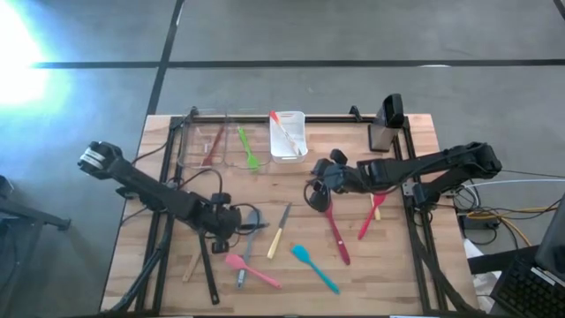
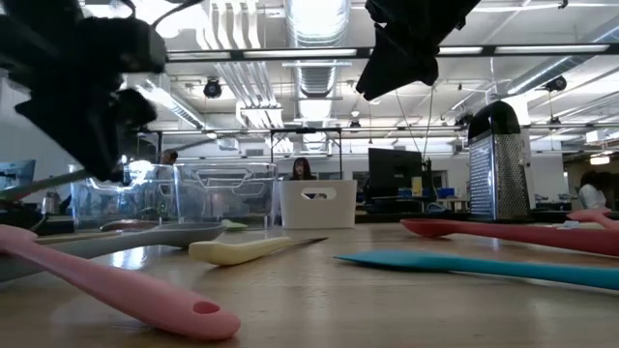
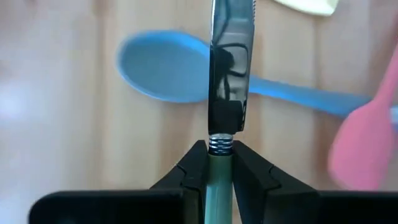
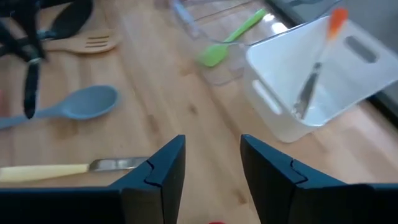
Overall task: Pick & Place Kitchen Items
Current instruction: Put the green table knife into the white bin
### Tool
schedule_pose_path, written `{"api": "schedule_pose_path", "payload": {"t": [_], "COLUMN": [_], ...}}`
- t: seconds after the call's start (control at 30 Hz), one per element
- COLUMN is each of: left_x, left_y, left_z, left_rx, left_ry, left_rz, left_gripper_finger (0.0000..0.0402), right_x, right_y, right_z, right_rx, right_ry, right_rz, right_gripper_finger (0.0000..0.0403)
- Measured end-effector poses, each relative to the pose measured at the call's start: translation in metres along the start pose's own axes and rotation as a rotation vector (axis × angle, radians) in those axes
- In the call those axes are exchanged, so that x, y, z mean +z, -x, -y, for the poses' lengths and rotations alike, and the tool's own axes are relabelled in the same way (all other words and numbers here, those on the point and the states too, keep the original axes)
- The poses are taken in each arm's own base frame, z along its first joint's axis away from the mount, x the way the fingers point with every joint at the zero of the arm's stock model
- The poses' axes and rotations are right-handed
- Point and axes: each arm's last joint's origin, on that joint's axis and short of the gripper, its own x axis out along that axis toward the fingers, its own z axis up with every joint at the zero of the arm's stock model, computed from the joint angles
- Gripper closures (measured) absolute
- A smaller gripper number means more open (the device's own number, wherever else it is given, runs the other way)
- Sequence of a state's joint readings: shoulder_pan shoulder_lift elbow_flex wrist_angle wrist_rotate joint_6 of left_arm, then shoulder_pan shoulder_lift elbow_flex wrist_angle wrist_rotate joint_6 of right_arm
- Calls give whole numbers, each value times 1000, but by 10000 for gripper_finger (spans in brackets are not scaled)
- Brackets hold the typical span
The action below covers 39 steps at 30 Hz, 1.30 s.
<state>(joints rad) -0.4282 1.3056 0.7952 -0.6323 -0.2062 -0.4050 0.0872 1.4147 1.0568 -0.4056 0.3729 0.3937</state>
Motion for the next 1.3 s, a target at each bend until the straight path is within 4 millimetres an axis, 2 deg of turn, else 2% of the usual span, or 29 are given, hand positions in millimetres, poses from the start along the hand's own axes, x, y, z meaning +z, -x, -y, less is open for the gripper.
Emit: {"api": "schedule_pose_path", "payload": {"t": [0.27,0.4,0.53,0.63,0.8,0.93,1.1,1.3], "left_x": [35,55,72,86,108,120,133,141], "left_y": [33,48,54,54,48,41,32,23], "left_z": [-8,-10,-13,-19,-37,-46,-44,-38], "left_rx": [253,344,429,469,509,629,657,667], "left_ry": [-391,-585,-785,-860,-922,-969,-1094,-1194], "left_rz": [-10,4,-15,-51,-184,-311,-378,-427], "left_gripper_finger": [349,349,349,349,349,349,349,349], "right_x": [13,21,34,42,45,44,45,56], "right_y": [-5,-7,-7,-7,-6,-7,-11,-12], "right_z": [14,22,29,35,36,37,54,76], "right_rx": [240,435,607,688,686,635,542,493], "right_ry": [-66,-104,-160,-260,-312,-320,-351,-339], "right_rz": [-79,-92,-42,-40,-48,-39,-28,36], "right_gripper_finger": [252,252,251,250,250,250,251,250]}}
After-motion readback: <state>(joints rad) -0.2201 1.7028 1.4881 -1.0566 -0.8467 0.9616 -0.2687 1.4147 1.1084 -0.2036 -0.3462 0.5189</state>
